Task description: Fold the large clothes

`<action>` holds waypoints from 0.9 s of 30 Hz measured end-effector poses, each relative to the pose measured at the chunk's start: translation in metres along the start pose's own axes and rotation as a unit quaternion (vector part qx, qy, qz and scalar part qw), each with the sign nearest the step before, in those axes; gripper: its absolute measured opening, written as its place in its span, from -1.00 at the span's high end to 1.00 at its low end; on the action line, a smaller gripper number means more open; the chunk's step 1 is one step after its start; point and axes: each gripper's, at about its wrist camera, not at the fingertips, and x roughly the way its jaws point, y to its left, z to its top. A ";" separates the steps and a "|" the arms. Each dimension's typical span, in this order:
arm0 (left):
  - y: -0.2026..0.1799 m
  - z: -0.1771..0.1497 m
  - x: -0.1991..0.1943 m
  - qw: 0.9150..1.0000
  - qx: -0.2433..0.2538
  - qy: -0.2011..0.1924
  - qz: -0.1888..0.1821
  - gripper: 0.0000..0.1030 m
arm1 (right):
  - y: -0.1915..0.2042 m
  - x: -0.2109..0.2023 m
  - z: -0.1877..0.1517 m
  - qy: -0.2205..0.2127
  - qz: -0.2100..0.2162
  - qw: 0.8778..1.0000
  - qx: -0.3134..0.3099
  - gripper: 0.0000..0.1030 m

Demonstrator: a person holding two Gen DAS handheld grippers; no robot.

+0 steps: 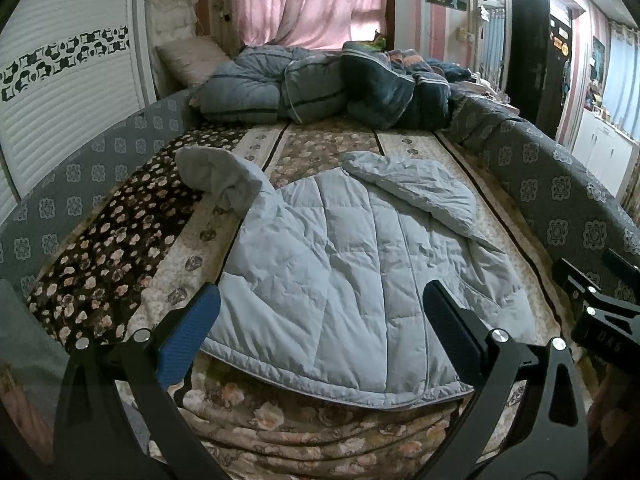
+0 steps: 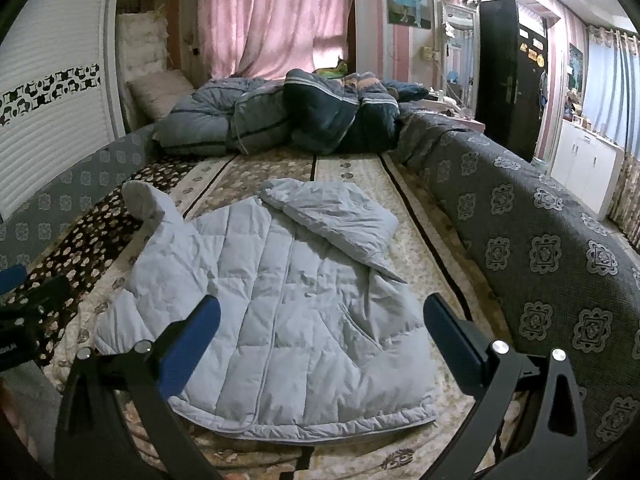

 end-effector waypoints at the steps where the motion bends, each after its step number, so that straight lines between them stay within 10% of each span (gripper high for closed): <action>1: 0.000 0.000 0.000 1.000 0.001 0.000 0.000 -0.94 | 0.000 0.000 0.000 0.001 0.000 1.000 0.000 -0.96; 27: -0.002 -0.002 -0.002 1.000 0.004 0.002 0.001 -0.94 | -0.001 0.002 -0.004 -0.002 -0.006 1.000 0.006 -0.96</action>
